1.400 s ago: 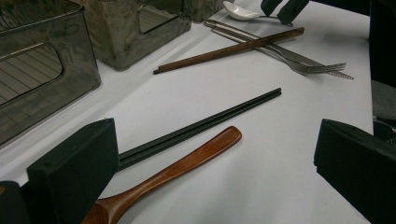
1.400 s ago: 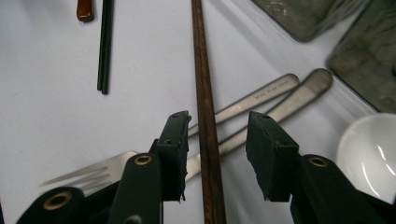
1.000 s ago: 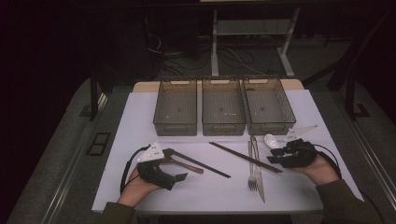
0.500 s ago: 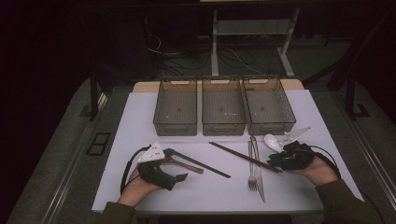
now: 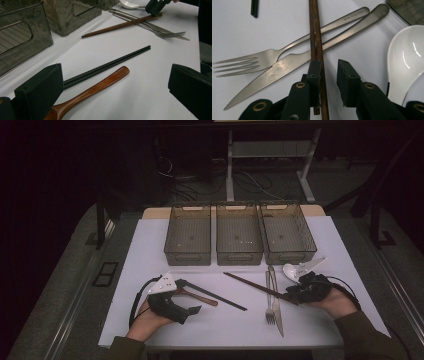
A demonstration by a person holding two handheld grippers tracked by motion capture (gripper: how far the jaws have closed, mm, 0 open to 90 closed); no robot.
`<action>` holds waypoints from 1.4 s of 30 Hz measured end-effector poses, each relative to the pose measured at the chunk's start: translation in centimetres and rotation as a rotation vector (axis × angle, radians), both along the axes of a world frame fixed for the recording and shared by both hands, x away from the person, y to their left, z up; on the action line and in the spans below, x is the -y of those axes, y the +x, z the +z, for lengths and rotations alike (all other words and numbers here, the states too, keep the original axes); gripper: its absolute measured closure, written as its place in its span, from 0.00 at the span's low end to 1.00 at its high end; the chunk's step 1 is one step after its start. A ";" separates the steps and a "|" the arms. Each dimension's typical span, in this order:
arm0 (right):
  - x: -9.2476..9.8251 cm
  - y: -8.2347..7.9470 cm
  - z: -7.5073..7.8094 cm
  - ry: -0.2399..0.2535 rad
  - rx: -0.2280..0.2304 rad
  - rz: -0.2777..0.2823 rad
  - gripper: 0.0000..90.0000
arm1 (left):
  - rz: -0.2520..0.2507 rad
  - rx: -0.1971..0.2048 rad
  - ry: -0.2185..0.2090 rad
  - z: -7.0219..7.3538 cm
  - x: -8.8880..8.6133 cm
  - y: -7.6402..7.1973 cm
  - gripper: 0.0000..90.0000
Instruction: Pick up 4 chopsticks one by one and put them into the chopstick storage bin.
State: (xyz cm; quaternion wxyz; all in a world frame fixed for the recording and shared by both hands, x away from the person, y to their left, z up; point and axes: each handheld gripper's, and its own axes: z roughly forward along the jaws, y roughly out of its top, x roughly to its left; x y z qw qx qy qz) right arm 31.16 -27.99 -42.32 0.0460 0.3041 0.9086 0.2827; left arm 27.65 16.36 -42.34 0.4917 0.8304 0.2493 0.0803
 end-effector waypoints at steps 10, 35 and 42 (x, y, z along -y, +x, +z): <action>-0.4 0.6 0.0 -0.029 -0.001 0.015 0.80 | 0.000 0.000 -0.001 0.0 0.0 0.0 0.00; -3.3 2.8 0.3 -0.214 -0.107 0.149 0.86 | -0.002 0.002 -0.004 0.0 0.1 0.1 0.00; -3.4 3.0 0.1 -0.226 -0.117 0.151 0.89 | -0.004 0.002 -0.004 0.0 0.1 0.1 0.00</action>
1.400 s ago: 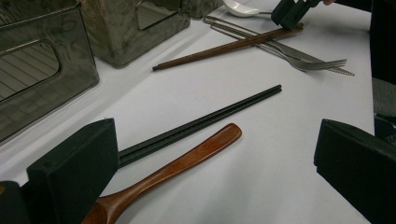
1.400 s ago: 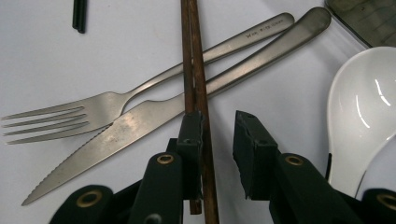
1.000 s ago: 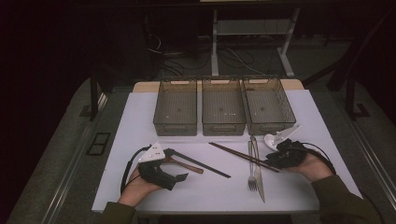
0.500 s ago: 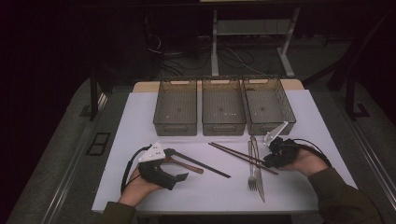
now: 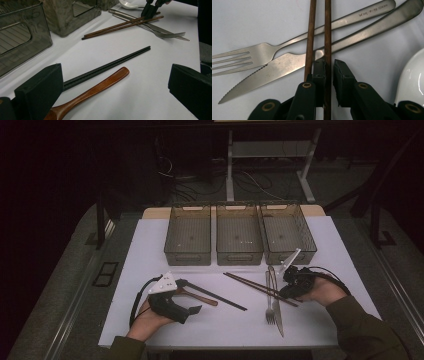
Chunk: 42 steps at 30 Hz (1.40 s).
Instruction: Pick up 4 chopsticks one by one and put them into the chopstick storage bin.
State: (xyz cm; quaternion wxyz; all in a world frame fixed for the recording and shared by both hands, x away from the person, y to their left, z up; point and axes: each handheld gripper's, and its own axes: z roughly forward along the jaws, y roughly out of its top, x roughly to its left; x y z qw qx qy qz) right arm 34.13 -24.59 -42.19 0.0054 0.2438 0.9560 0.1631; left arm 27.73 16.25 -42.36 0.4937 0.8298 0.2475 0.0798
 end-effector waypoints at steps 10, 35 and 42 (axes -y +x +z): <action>0.0 0.0 -0.1 -0.001 0.002 0.004 0.92 | 0.000 0.001 0.000 0.0 0.0 0.0 0.00; 2.4 -1.4 1.3 0.167 0.037 -0.056 0.92 | 0.002 0.000 0.003 0.0 0.0 0.0 0.00; 2.7 -1.7 2.1 0.252 0.053 -0.067 0.92 | 0.002 -0.005 0.004 -0.1 0.0 0.0 0.00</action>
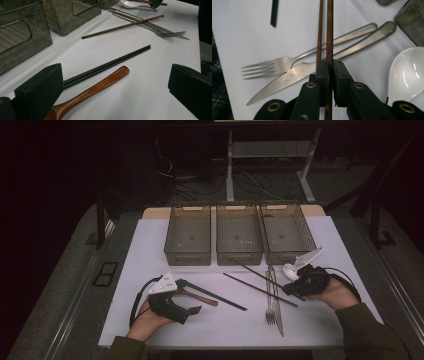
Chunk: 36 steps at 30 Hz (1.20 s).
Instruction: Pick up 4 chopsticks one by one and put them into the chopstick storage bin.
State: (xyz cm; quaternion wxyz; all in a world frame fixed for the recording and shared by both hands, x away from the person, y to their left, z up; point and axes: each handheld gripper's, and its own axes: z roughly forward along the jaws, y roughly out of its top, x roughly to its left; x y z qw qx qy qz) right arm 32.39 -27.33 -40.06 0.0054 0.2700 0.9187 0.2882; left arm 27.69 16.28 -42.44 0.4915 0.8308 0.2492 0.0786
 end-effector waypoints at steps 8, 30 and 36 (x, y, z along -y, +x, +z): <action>-0.1 0.1 0.3 0.063 0.024 -0.023 0.92 | -0.003 -0.003 0.002 -0.1 0.0 0.0 0.00; -1.0 2.0 2.2 0.220 0.074 -0.103 0.92 | 0.007 -0.012 -0.007 -0.3 0.1 0.0 0.00; -1.9 2.8 2.8 0.252 0.094 -0.113 0.92 | 0.010 -0.009 -0.002 -0.4 0.1 0.0 0.00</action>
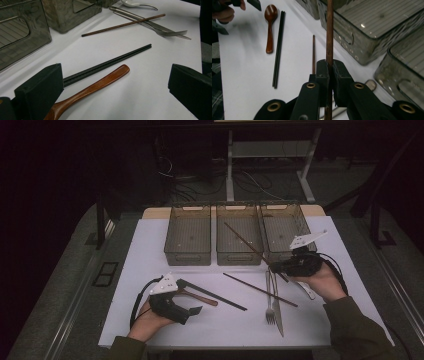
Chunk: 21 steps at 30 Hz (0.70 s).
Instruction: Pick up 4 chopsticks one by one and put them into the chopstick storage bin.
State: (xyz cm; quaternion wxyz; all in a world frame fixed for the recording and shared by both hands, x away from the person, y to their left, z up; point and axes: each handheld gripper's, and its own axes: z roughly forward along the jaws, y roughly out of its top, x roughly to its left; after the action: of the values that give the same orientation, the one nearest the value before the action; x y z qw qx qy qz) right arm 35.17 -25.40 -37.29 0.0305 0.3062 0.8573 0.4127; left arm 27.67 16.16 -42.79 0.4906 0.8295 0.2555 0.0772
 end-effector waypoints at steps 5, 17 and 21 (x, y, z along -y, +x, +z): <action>-1.0 0.6 0.4 0.010 0.012 0.001 0.92 | 0.003 0.000 -0.001 0.0 -0.1 0.0 0.00; -3.9 2.3 1.2 0.046 0.033 -0.003 0.92 | 0.006 0.001 -0.003 0.0 -0.1 0.0 0.00; -5.0 2.9 1.5 0.052 0.036 -0.007 0.92 | 0.003 0.001 -0.003 0.1 -0.1 0.0 0.00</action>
State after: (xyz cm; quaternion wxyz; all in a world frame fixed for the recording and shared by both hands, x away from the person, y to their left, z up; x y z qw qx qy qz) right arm 38.05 -20.44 -35.81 0.0397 0.3025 0.8446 0.4400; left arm 27.64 16.28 -42.73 0.4920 0.8282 0.2567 0.0782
